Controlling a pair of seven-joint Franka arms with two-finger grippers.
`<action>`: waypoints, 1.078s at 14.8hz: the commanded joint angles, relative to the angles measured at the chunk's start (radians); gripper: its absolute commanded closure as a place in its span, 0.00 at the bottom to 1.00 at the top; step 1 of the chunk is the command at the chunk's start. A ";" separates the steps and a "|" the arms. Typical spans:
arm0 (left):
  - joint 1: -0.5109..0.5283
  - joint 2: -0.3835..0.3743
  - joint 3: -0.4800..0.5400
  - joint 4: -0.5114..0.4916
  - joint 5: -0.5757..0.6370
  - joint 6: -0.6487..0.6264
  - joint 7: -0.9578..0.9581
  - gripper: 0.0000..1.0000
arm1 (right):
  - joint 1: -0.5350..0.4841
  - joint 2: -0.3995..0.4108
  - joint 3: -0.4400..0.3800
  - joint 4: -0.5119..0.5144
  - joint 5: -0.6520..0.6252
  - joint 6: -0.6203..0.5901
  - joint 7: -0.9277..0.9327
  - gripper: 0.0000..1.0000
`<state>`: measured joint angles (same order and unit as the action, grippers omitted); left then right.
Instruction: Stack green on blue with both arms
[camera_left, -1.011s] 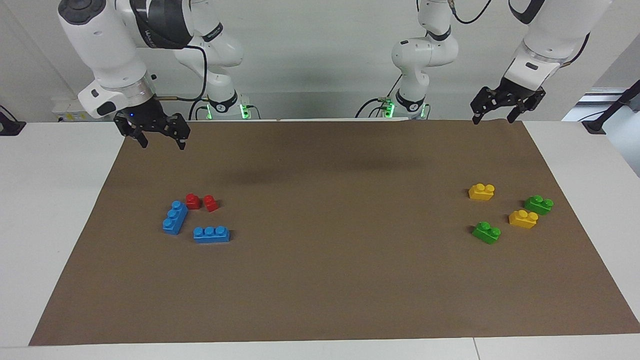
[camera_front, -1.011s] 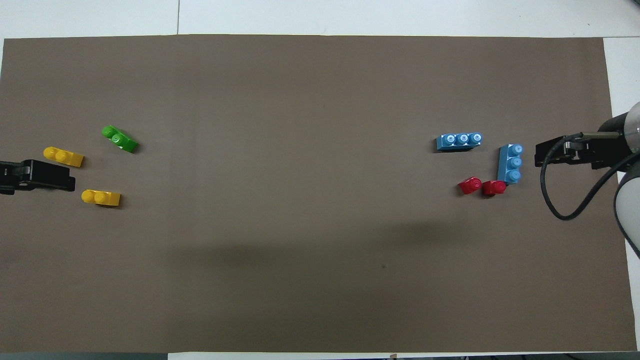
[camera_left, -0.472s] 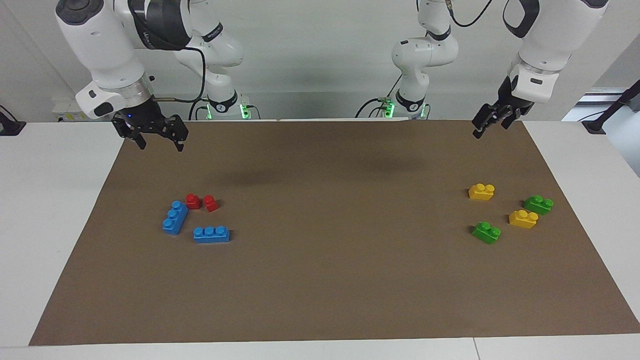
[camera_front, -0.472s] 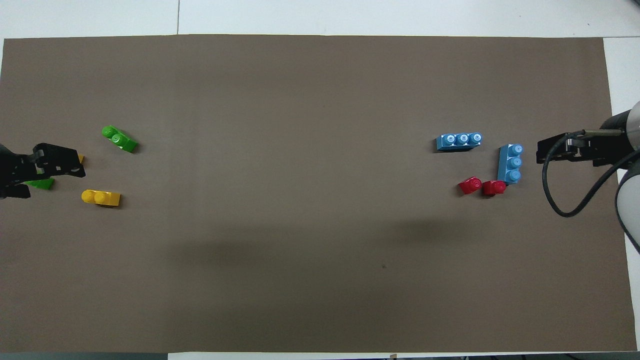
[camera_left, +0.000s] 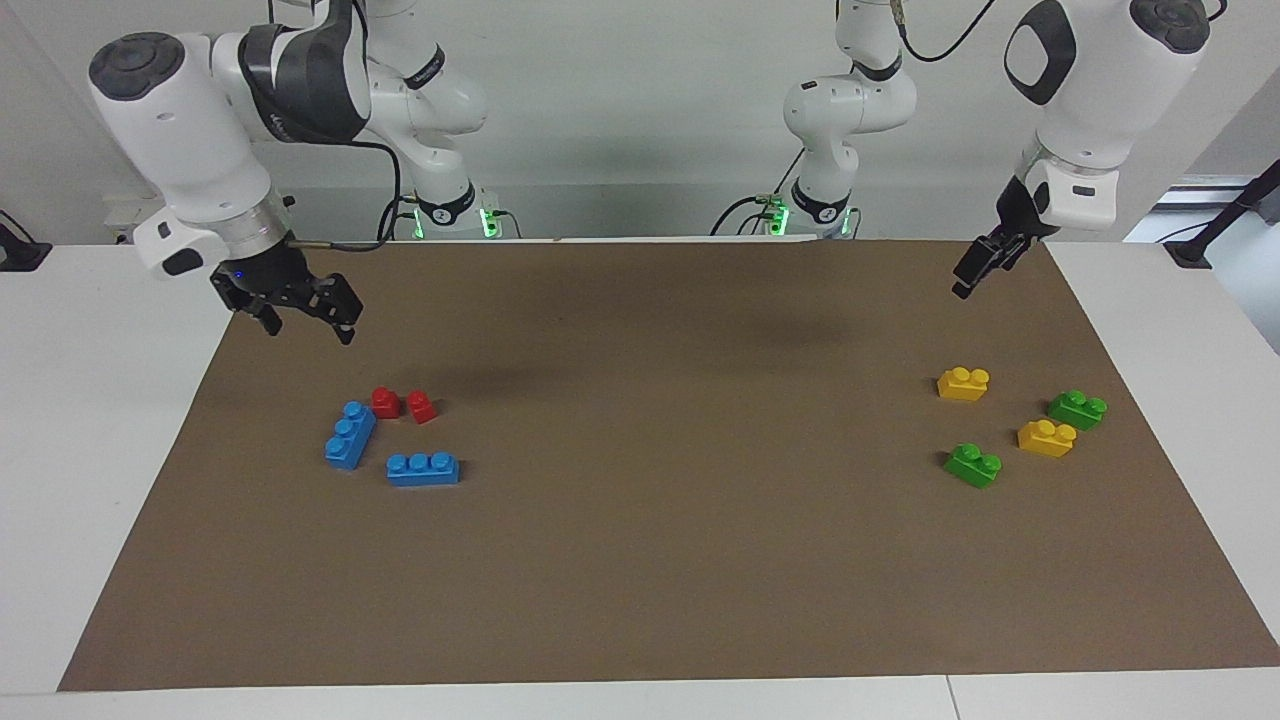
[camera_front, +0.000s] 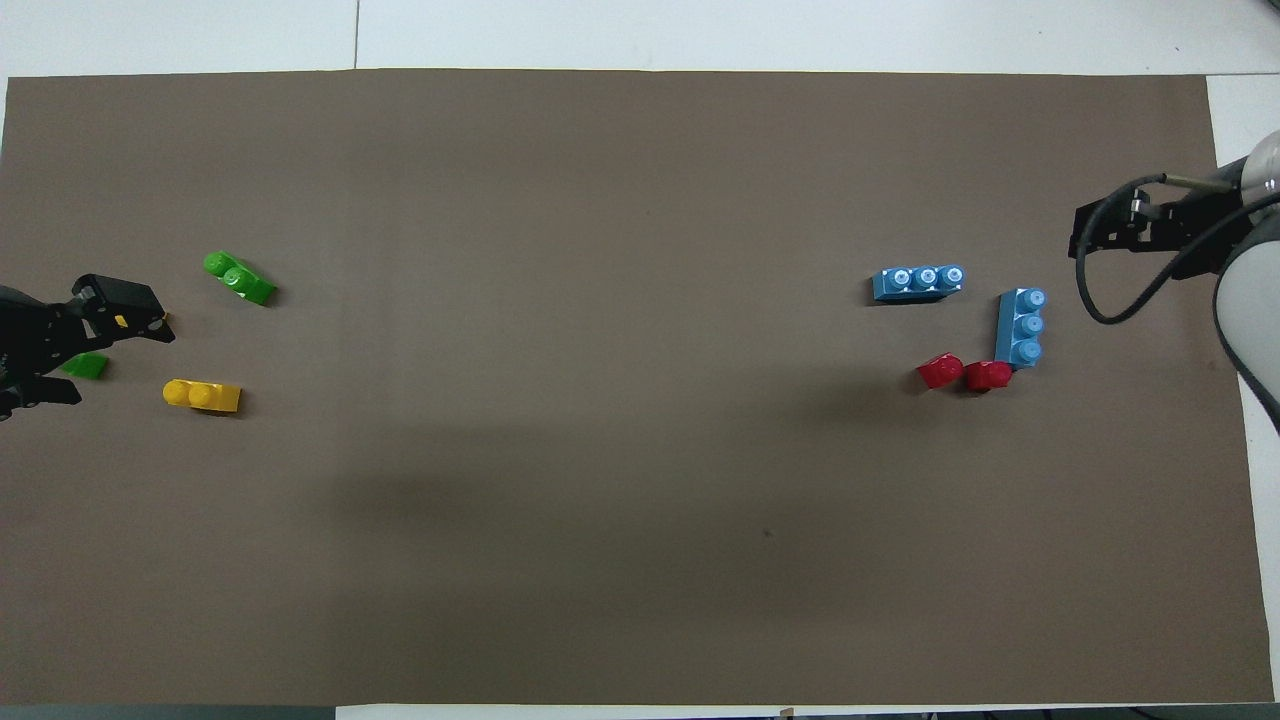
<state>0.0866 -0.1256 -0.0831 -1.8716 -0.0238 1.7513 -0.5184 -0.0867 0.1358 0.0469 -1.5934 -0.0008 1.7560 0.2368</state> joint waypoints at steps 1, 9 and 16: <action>0.022 0.033 -0.001 -0.028 -0.021 0.082 -0.046 0.00 | -0.012 0.119 0.008 0.119 0.031 0.041 0.199 0.00; 0.044 0.187 -0.001 0.006 -0.030 0.238 -0.235 0.00 | -0.016 0.189 0.005 0.089 0.264 0.109 0.858 0.00; 0.056 0.297 0.000 0.035 -0.028 0.309 -0.290 0.00 | -0.051 0.203 0.005 -0.017 0.326 0.151 0.969 0.00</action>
<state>0.1268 0.1216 -0.0779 -1.8750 -0.0375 2.0507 -0.7762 -0.1161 0.3514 0.0426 -1.5721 0.2929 1.8897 1.1742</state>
